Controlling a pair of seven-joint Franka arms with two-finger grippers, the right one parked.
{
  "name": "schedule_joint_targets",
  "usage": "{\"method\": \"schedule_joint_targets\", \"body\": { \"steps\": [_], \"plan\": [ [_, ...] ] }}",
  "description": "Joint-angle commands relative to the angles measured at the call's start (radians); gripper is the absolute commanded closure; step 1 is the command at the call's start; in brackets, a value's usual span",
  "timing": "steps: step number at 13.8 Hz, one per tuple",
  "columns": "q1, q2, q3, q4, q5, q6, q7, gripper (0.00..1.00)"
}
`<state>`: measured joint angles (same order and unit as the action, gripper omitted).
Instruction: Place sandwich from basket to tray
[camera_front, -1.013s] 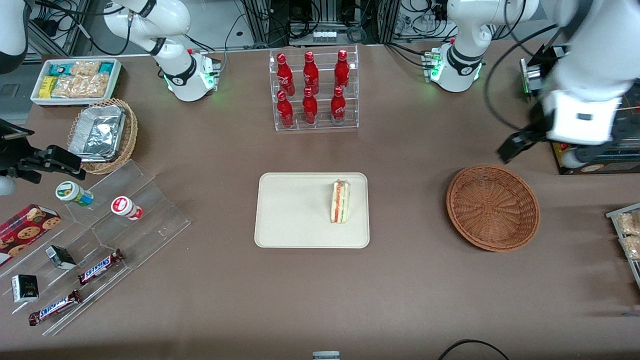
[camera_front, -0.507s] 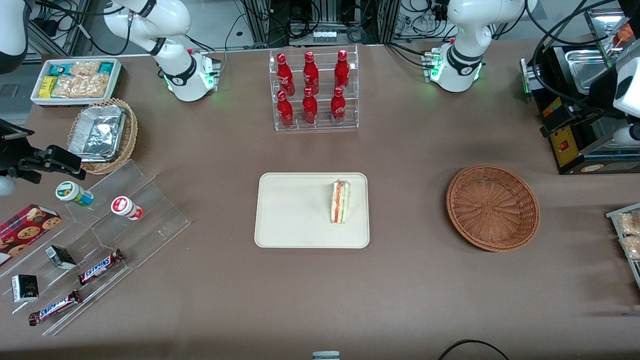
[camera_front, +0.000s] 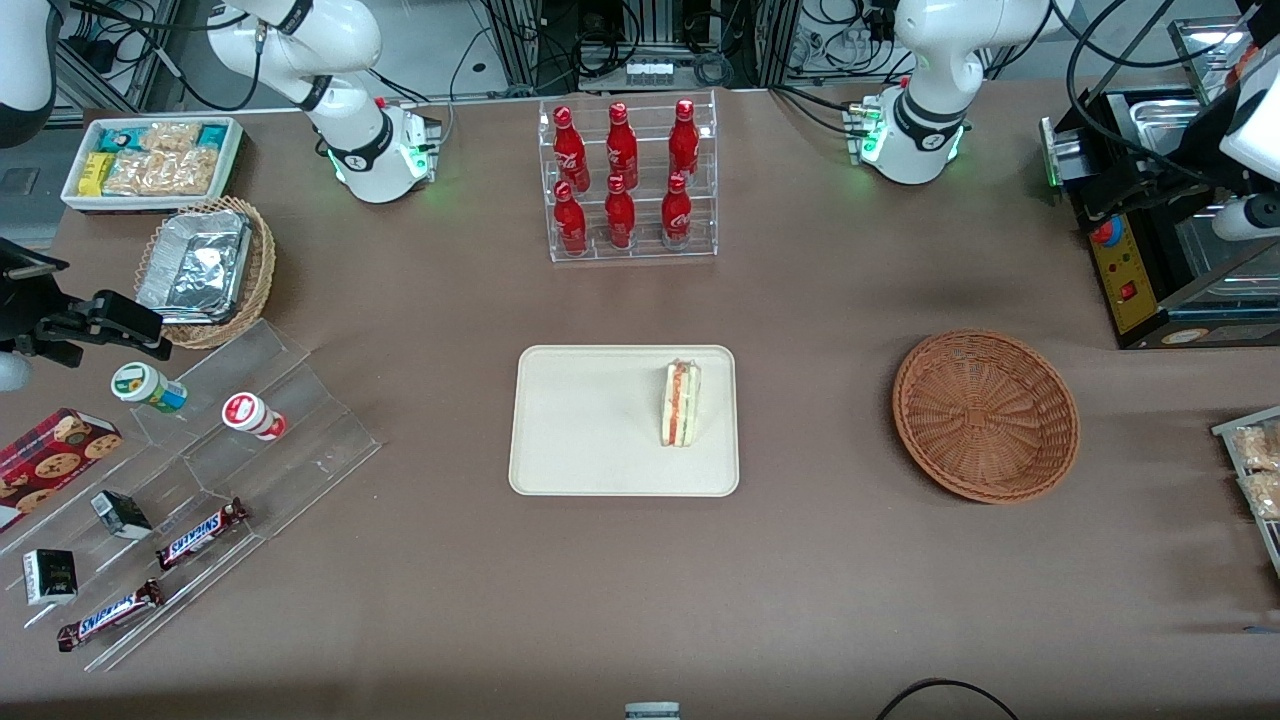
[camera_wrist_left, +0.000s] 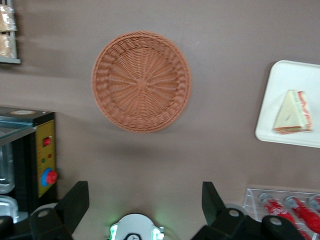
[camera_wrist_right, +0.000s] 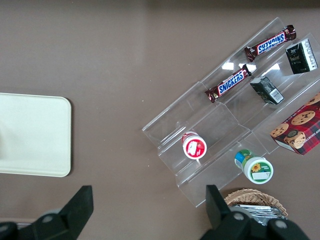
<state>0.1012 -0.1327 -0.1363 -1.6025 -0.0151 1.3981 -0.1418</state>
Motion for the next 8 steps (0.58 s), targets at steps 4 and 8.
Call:
{"method": "schedule_joint_targets", "body": {
  "steps": [4,8],
  "plan": [
    [-0.008,-0.045,0.057,-0.034,0.026,-0.036,0.200,0.00],
    [-0.051,0.019,0.057,0.038,0.076,-0.036,0.191,0.00]
  ]
}}
